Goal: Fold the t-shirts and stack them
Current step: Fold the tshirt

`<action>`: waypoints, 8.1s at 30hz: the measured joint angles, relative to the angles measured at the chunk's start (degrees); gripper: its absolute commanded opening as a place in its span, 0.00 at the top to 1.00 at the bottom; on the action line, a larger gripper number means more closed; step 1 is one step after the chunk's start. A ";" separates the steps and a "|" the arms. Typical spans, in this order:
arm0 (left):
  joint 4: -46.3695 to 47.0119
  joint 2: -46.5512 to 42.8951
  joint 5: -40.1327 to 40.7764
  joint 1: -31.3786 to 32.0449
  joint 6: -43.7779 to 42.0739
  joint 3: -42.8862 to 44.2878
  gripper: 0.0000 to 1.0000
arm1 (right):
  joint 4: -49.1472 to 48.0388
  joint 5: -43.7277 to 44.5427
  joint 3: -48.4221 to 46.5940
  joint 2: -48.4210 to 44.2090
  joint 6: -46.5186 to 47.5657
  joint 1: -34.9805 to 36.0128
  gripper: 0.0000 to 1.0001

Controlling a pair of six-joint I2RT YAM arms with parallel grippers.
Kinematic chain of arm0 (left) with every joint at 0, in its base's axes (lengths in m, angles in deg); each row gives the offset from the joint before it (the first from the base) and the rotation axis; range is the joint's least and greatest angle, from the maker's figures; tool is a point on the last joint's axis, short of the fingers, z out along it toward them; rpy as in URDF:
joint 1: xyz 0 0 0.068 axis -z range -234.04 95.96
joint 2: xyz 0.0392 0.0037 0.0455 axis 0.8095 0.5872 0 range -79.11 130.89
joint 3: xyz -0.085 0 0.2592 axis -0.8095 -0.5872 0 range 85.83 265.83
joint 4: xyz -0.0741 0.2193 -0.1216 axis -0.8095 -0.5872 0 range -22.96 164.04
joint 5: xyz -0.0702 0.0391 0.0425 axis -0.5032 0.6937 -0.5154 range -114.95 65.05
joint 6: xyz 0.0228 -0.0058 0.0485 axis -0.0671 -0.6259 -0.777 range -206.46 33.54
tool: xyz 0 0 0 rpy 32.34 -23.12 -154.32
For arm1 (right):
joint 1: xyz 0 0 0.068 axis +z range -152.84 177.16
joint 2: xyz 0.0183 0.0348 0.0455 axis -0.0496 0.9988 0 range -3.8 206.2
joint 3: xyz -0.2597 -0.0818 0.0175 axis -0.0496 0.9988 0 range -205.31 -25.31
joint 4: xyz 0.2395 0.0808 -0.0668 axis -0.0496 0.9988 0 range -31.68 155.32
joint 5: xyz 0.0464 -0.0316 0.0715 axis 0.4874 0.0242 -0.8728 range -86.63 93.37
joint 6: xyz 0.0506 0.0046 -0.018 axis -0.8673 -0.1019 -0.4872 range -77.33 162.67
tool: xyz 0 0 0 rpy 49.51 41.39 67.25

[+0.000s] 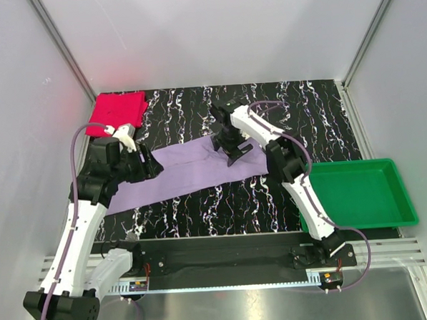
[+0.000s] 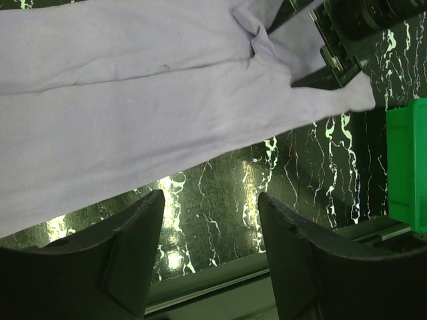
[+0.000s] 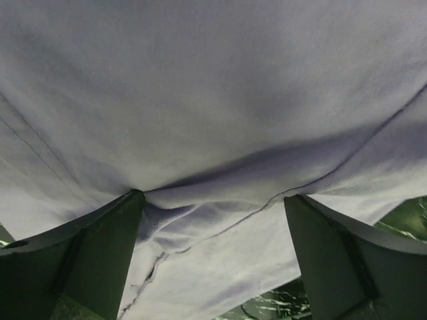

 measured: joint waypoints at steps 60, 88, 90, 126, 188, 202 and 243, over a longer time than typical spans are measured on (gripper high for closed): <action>-5.25 1.64 16.59 -0.50 3.98 0.57 0.32 | -2.78 16.55 -18.18 9.20 41.24 18.95 0.01; 4.11 10.27 -2.93 1.66 -0.79 -4.85 0.30 | -16.79 14.86 40.39 -40.22 52.48 12.15 0.00; 5.05 10.64 -3.54 1.92 -0.52 -4.85 0.30 | -18.10 15.67 33.97 -37.57 52.57 5.79 0.00; 11.15 16.26 -5.79 3.30 -0.04 -8.55 0.30 | -29.31 12.55 -22.73 14.51 63.41 -6.40 0.03; 8.74 19.45 8.92 39.23 41.57 -21.99 0.47 | -32.98 -5.84 89.92 -64.50 30.32 20.41 0.57; 9.79 21.77 8.28 39.58 41.53 -22.16 0.46 | -34.53 -4.55 86.86 -60.72 31.54 20.41 0.54; 13.05 24.74 3.28 41.92 44.39 -24.28 1.00 | -37.64 -5.16 97.48 -71.54 29.70 20.44 1.00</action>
